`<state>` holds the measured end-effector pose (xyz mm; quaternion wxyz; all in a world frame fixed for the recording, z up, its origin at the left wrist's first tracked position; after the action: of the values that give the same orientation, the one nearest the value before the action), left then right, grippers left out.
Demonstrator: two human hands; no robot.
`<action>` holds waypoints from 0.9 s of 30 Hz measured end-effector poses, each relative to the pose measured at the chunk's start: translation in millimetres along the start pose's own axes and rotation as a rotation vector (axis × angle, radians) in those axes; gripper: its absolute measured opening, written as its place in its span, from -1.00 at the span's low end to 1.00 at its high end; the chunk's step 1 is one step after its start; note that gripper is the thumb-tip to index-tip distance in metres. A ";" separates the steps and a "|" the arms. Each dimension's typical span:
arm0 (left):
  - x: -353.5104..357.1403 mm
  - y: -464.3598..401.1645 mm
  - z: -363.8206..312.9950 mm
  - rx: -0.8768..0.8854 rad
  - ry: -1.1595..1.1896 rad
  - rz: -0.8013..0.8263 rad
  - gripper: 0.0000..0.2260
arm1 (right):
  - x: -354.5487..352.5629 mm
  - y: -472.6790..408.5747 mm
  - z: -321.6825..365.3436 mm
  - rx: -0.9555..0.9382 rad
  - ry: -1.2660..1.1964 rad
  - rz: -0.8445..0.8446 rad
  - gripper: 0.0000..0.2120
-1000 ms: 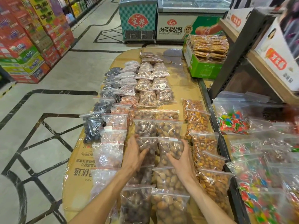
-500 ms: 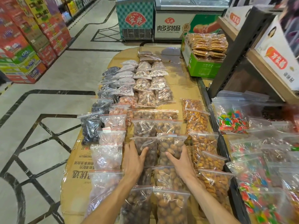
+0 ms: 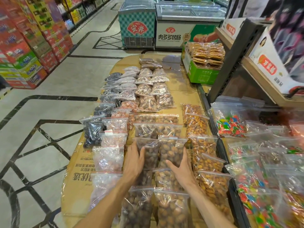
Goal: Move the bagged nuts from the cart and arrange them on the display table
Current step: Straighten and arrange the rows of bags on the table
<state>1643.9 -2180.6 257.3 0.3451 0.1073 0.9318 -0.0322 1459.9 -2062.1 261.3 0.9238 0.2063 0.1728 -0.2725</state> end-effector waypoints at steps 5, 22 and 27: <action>-9.2 -20.3 -10.2 -0.082 0.168 -0.079 -0.64 | -4.5 3.4 -0.2 0.004 0.001 0.011 0.07; -4.2 -8.0 12.0 -0.196 0.249 0.086 -0.55 | -4.2 -20.2 -0.1 0.096 -0.015 0.004 0.08; 12.4 -3.4 23.4 -0.155 0.063 -0.024 -0.66 | 1.0 -21.1 -6.4 0.125 0.086 -0.018 0.05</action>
<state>1648.9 -2184.9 231.4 0.3227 0.0699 0.9431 0.0392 1447.2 -2075.7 249.3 0.8982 0.2736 0.1970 -0.2819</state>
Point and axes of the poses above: each hand's wrist, its own y-axis away from the middle knuckle, its own x-axis out of the palm, z = x × y, the point moved 1 cm from there along -y, towards the middle knuckle, and after that the axes turned 6 degrees about -z, right-handed, at the moved point
